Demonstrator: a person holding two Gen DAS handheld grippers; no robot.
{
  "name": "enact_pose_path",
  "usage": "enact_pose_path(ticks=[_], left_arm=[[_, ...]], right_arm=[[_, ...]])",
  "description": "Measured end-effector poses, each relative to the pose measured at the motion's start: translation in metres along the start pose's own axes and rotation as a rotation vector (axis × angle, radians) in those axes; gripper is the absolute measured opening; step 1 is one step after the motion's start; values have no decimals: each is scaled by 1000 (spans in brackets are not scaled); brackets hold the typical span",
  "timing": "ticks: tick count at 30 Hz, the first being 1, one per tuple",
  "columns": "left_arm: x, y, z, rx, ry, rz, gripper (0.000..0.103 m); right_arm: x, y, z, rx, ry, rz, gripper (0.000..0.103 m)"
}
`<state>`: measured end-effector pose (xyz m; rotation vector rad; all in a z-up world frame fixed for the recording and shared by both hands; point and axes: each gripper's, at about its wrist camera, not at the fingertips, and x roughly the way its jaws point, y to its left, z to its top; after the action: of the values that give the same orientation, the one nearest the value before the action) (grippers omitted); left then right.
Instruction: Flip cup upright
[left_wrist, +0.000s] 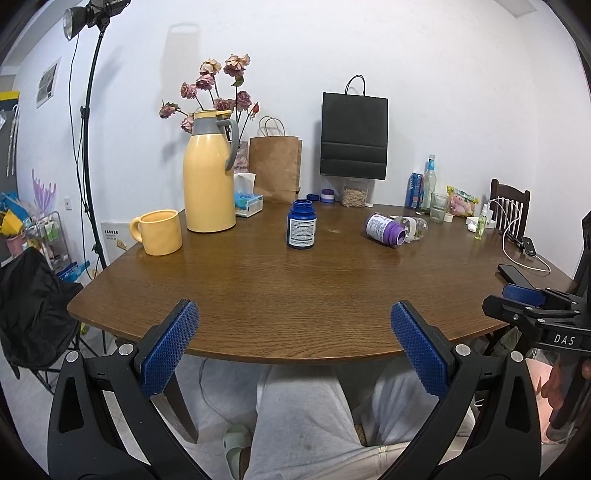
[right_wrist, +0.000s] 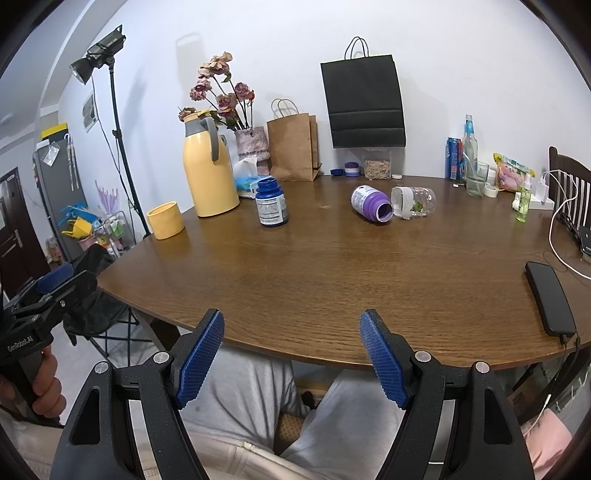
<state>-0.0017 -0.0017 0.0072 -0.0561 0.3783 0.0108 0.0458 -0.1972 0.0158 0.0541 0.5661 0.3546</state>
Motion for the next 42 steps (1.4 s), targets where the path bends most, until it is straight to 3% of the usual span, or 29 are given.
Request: enact_pose_path(ticks=[42], left_arm=[[2, 4, -3, -3, 3, 9, 103]], right_arm=[[1, 1, -1, -1, 6, -2, 81]])
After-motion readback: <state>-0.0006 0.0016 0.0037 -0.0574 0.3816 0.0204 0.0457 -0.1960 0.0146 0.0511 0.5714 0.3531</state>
